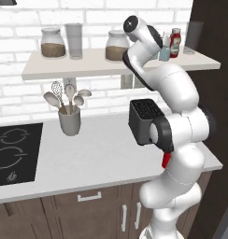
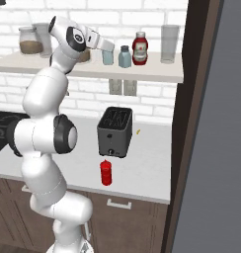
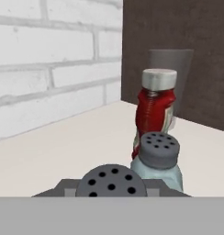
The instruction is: Put the shaker and condiment bottle from the counter next to their counterparts in the cabinet.
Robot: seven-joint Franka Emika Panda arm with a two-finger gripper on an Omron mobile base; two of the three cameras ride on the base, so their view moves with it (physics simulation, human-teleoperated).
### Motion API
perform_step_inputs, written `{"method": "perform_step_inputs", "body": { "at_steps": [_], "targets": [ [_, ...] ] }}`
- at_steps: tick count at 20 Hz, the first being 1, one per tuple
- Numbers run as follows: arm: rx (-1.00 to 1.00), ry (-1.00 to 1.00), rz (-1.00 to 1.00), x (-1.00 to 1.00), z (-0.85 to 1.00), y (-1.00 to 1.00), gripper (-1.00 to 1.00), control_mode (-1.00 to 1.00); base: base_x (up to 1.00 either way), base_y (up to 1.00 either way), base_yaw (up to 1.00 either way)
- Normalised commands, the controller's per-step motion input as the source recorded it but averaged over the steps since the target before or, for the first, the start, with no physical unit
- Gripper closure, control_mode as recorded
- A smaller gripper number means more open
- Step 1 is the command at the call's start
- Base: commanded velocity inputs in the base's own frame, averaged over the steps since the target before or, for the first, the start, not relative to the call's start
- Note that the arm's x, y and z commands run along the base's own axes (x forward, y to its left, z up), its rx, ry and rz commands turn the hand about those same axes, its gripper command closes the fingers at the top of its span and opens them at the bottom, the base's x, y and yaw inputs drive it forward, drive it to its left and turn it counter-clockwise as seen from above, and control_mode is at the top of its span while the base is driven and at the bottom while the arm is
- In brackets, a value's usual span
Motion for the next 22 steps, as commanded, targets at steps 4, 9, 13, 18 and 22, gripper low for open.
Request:
{"method": "perform_step_inputs", "body": {
  "at_steps": [4,9,13,18,22],
  "targets": [
    [0.0,0.0,0.0,0.1,-0.22,0.0,1.0,-1.0,0.0,0.0,0.0],
    [0.0,0.0,0.0,0.16,-0.22,0.0,1.0,-1.0,0.0,0.0,0.0],
    [0.0,0.0,0.0,0.23,-0.11,0.0,1.0,-1.0,0.0,0.0,0.0],
    [0.0,0.0,0.0,0.22,-0.09,0.0,1.0,-1.0,0.0,0.0,0.0],
    [0.0,0.0,0.0,0.2,-0.15,0.0,1.0,-1.0,0.0,0.0,0.0]
  ]
}}
